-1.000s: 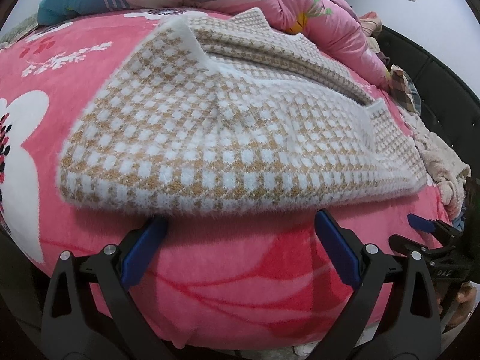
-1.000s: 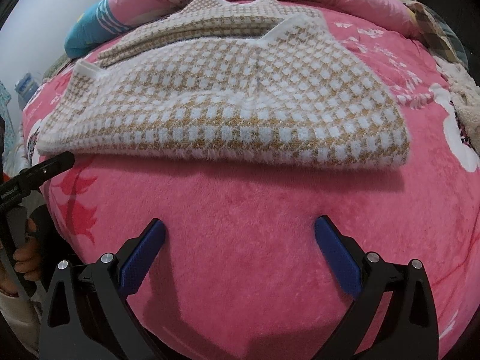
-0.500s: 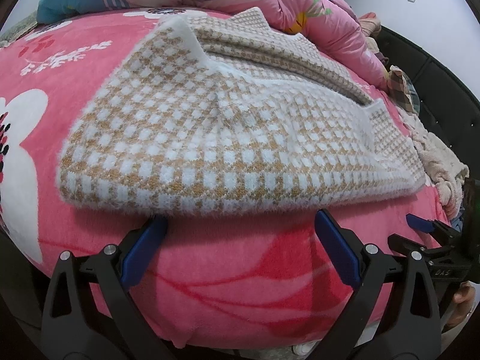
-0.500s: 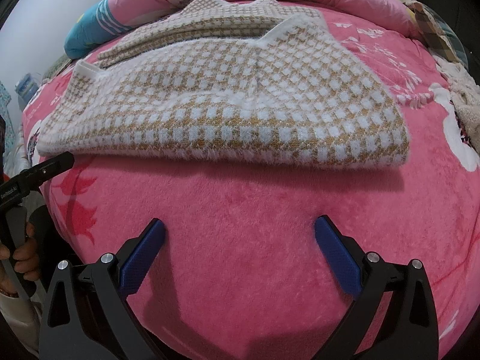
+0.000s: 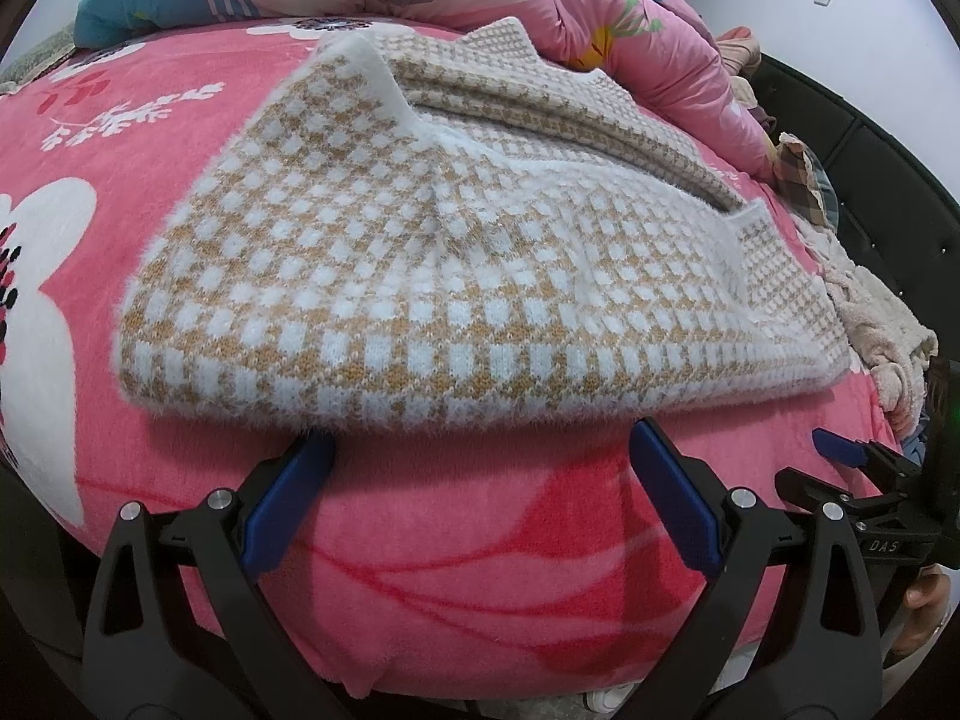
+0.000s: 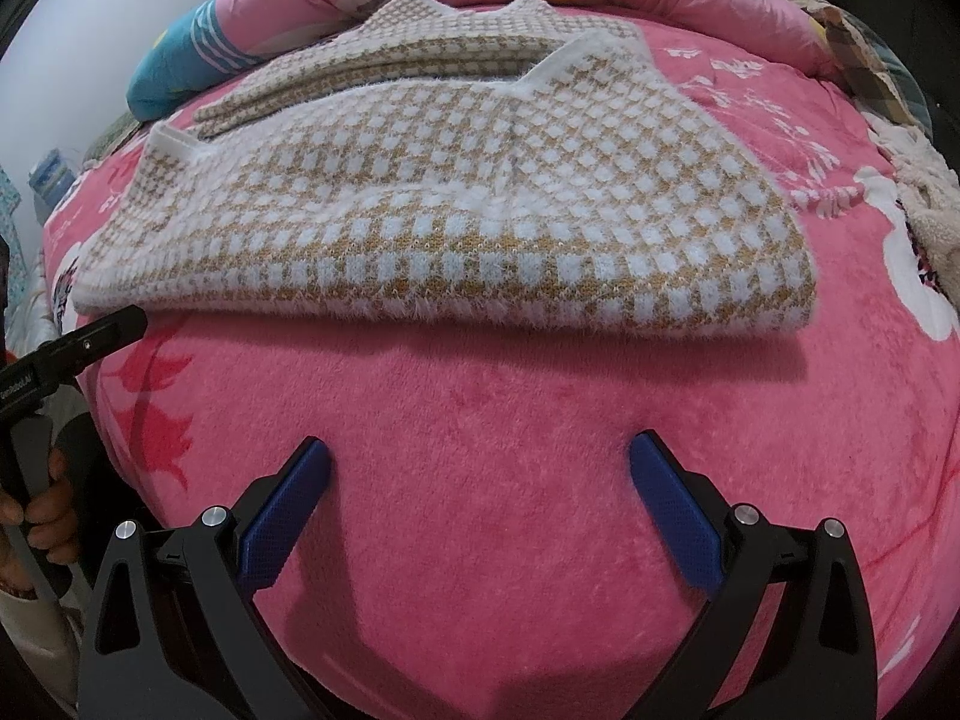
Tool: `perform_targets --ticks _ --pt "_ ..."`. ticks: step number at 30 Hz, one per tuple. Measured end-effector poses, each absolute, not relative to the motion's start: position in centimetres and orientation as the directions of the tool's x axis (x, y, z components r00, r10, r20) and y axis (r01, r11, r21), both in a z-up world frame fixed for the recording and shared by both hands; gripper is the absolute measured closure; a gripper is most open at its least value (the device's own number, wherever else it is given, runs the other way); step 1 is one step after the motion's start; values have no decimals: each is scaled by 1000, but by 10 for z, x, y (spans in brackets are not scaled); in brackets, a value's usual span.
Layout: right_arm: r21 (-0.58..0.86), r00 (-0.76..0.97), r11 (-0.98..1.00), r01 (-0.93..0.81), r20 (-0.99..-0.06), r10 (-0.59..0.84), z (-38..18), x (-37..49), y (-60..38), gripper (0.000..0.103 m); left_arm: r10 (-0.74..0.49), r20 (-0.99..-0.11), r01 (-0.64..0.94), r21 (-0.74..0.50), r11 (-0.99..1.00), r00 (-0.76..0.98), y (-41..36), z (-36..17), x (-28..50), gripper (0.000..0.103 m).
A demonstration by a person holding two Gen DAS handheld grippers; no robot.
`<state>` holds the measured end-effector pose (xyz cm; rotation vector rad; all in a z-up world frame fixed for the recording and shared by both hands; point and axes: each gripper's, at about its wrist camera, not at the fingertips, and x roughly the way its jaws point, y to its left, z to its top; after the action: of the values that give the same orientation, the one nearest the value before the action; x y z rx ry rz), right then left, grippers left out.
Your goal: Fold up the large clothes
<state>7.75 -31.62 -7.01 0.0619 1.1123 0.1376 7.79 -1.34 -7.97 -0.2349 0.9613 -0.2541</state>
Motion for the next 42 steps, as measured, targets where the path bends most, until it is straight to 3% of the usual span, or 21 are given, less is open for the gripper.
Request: perform_targets --ticks 14,19,25,31,34,37,42 --pt "115 437 990 -81 -889 139 -71 76 -314 5 -295 -771 112 -283 952 565 -14 -79 75 8" --pt "130 435 988 -87 -887 155 -68 74 -316 5 -308 -705 144 -284 948 639 -6 -70 59 8" --pt "372 420 928 -28 -838 348 -55 72 -351 6 -360 -631 87 -421 903 687 40 -71 47 9" --pt "633 465 770 73 -705 536 -71 78 -403 8 -447 -579 9 -605 796 682 80 -83 65 44" --pt "651 508 752 102 -684 524 -73 93 -420 15 -484 -536 -26 -689 725 692 95 -92 78 51" --pt "703 557 692 163 -644 524 -82 110 -443 26 -485 -507 -71 -740 669 713 103 -101 88 56" --pt "784 650 566 253 -571 501 -102 130 -471 56 -412 -548 -141 -708 692 728 99 -101 102 70"
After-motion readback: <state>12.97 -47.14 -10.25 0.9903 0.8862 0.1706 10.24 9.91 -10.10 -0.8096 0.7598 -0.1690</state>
